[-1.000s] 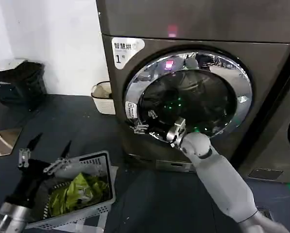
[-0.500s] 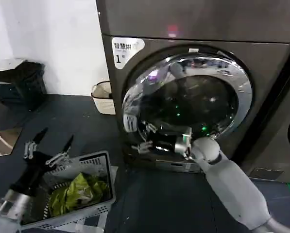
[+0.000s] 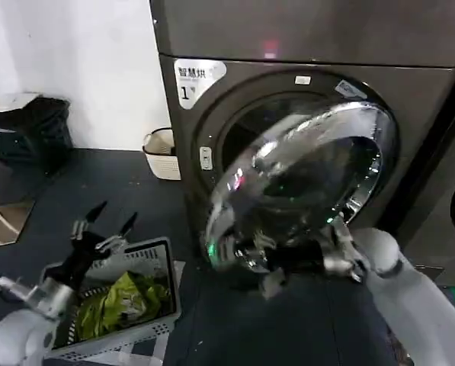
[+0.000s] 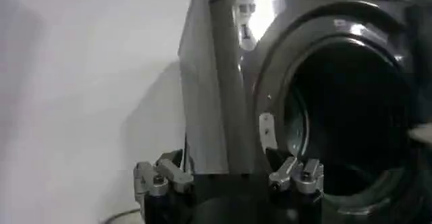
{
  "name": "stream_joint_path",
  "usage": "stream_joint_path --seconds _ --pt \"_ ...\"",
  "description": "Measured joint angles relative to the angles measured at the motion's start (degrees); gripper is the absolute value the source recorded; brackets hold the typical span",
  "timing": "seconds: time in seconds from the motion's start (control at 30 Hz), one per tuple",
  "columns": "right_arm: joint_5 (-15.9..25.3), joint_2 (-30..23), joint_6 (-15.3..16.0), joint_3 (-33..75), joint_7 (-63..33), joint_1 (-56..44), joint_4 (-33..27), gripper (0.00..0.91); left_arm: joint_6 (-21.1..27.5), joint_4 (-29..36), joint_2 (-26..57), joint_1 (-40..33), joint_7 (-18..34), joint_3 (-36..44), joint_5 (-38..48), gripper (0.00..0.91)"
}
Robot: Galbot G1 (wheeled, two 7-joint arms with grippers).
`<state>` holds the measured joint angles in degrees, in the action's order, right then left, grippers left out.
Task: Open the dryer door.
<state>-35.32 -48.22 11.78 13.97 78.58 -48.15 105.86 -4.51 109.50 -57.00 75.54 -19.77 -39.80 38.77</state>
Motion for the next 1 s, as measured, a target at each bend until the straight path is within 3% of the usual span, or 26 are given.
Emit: stream_joint_path --seconds 0.2,0.5,0.67,1.0 --pt "0.1 3.2 -1.8 7.7 4.9 -7.4 3.9 0.907 -0.5 -6.4 4.5 -8.6 -1.5 9.8 6.0 0.907" --pt "-2.7 4.9 -3.4 21.9 5.1 -18.7 4.1 0.907 -3.0 -13.4 8.7 -22.1 -6.2 28.7 9.8 0.907" --pt "-3.4 3.7 -3.5 30.1 5.1 -22.3 1.3 0.907 -4.5 -16.0 8.1 -29.3 -8.3 39.7 10.1 0.907" --pt "0.4 -1.1 -5.8 51.7 5.1 -28.9 -5.2 0.907 -2.5 -16.5 4.1 -38.4 -10.1 54.9 8.7 0.907"
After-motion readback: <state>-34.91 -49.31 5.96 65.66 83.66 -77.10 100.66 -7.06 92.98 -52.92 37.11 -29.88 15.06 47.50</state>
